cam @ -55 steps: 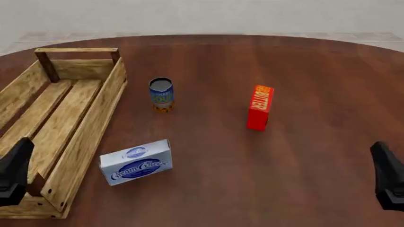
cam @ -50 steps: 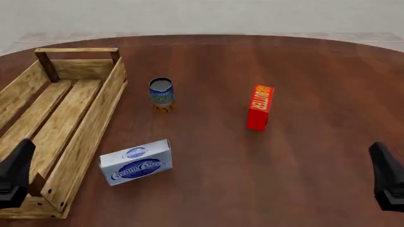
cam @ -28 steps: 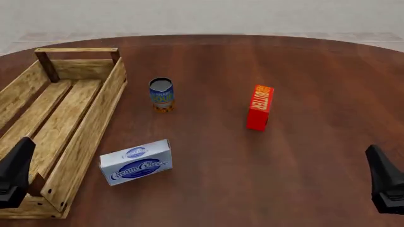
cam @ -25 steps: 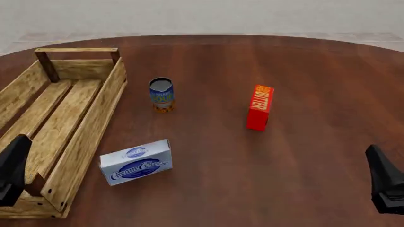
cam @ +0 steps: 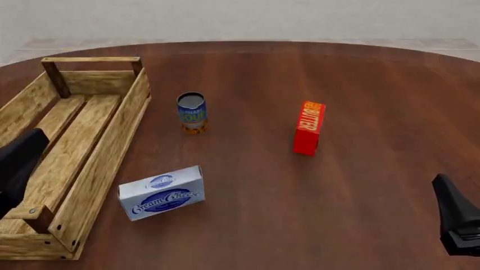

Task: Pick up the cream cheese and put it in the tray.

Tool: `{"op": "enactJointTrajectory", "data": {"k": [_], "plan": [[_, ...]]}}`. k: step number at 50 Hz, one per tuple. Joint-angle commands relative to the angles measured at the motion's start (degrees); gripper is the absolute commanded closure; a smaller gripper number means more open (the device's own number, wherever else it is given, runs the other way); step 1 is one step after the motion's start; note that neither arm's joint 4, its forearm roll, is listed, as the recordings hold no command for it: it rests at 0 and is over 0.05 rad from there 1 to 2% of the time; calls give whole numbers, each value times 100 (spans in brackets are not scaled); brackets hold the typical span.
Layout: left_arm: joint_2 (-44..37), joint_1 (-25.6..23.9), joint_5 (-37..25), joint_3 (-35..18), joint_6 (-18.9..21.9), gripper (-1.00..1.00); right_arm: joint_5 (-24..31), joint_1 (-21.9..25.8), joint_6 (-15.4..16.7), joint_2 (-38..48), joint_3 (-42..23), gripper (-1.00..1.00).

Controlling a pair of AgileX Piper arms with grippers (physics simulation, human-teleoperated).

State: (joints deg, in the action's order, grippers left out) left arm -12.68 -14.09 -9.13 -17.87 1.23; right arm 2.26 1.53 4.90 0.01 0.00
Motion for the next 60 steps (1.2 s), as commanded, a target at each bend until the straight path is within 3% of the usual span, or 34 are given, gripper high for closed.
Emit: {"op": "enactJointTrajectory", "data": {"k": [1, 11, 16, 24, 28, 38, 42, 60], "plan": [[-867, -545, -308, -786, 286, -100, 20, 19, 28, -1, 0, -100], [-1684, -975, -431, -1076, 546, -100, 46, -2, 52, -1, 0, -100], [-1969, -1009, -498, -1211, 413, -100, 45, -16, 44, -1, 0, -100], [-2456, -1267, -667, -1374, 717, -100, 57, -56, 75, -1, 0, -100], [-2710, -1351, -734, -1424, 1088, -100, 80, -34, 171, -1, 0, -100], [-3298, -1630, -953, -1447, 1376, -100, 46, -28, 345, -1, 0, -100], [-3408, -1656, -1073, -1400, 1651, -100, 36, -9, 396, -1, 0, -100], [-3769, -1920, -1874, -1838, 1950, -100, -53, 51, 441, -1, 0, -100]]}}
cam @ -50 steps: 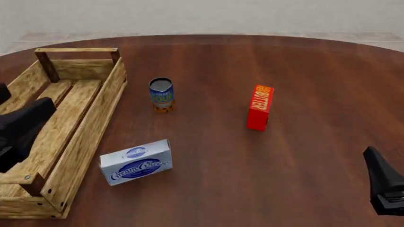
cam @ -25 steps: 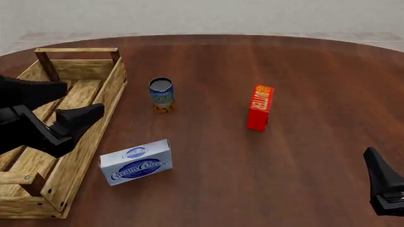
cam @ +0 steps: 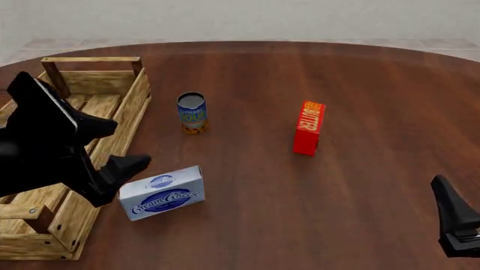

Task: Pick up the cream cheese and put it in the tray.

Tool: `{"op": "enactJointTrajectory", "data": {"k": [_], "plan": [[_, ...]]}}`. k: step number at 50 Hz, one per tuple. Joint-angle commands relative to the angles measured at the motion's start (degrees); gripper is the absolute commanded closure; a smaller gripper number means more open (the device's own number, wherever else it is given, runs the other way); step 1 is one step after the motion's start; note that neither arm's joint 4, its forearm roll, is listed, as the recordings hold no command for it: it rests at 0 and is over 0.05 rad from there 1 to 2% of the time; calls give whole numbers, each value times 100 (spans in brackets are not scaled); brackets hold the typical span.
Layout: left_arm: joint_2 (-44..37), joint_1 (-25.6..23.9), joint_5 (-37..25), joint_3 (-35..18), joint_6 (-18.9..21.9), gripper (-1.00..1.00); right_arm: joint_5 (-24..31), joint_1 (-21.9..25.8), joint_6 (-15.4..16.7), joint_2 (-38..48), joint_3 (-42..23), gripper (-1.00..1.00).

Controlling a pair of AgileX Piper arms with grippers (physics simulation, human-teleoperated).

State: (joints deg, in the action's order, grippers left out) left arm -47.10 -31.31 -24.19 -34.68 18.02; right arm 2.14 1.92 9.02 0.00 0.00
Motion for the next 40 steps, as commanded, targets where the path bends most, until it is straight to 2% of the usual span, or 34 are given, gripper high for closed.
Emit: {"op": "enactJointTrajectory", "data": {"k": [1, 13, 29, 33, 36, 40], "plan": [[-386, -224, -404, -155, 273, -100, -39, 14, 26, 0, 0, -100], [-885, -569, -631, -180, 257, -100, -47, 51, 33, 0, 0, -100], [-1516, -179, -323, -123, 546, -100, -4, 60, 61, 0, 0, -100], [-1622, -28, -233, -104, 693, -100, 11, 83, 74, 0, 0, -100], [-1691, 167, -171, -87, 954, -100, 34, 108, 94, 0, 0, -100], [-1691, 199, -334, -223, 980, -100, 45, 117, 94, 0, 0, -100]]}}
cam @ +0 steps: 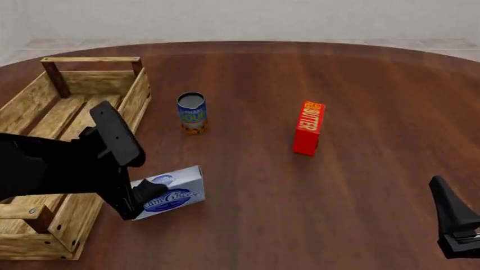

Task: Pick up the cream cheese and put it in the tray.

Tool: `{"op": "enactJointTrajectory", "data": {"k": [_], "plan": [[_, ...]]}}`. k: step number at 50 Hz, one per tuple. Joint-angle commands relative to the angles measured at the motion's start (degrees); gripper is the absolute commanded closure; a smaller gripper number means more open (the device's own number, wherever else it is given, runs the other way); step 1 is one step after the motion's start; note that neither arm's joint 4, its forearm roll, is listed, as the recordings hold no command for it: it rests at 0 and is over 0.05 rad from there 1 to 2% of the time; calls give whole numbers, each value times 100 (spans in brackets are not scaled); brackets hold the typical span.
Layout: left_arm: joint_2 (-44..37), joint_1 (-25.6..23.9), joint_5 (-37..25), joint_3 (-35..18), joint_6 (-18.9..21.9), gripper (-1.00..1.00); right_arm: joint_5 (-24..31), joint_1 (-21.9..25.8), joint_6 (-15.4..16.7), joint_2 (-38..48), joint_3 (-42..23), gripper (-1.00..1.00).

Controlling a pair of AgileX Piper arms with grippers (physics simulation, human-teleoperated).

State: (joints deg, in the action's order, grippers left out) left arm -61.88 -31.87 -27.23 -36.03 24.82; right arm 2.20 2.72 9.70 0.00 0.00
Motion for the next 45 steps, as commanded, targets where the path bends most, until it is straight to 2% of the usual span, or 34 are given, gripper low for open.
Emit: {"op": "enactJointTrajectory", "data": {"k": [1, 10, 29, 37, 45], "plan": [[-213, 282, -51, -128, 332, -100, 41, 39, 27, 0, 0, -100], [-491, 533, 60, -223, 701, -100, 88, 75, 20, 0, 0, -100], [-1315, 725, 485, -169, 1095, -100, 154, 145, 10, 0, 0, -100], [-1450, 804, 554, -197, 1071, -100, 153, 166, 8, 0, 0, -100], [-1567, 836, 730, 9, 1082, -100, 165, 180, 18, 0, 0, -100]]}}
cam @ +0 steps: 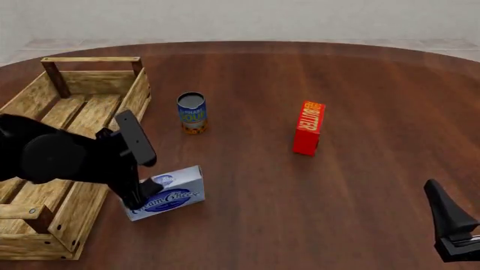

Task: Pick up the cream cheese and put it in the tray.

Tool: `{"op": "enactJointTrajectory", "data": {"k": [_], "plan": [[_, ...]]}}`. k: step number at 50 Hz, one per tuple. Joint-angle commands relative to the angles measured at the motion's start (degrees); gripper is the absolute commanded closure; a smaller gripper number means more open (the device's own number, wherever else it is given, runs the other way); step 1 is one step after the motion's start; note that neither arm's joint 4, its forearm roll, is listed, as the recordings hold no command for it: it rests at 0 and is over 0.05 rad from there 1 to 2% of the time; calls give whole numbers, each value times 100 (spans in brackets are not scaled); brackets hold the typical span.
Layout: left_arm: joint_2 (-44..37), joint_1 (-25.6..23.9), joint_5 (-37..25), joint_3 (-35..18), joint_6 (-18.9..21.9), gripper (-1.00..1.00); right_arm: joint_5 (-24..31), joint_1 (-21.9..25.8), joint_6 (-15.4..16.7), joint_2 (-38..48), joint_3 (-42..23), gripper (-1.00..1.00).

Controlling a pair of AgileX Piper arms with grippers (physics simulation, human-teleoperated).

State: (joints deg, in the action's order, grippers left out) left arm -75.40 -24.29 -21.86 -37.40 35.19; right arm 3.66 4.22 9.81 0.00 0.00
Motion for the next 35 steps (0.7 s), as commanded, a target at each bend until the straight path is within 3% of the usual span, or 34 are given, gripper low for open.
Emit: {"op": "enactJointTrajectory", "data": {"k": [1, 15, 35], "plan": [[-206, 76, 173, 143, 39, -100, 20, 39, 19, 0, 0, -100], [-345, -152, 244, 322, -146, -100, 26, 34, 19, 0, 0, -100], [-729, 233, 500, 395, 16, -100, 48, 43, 11, 0, 0, -100]]}}
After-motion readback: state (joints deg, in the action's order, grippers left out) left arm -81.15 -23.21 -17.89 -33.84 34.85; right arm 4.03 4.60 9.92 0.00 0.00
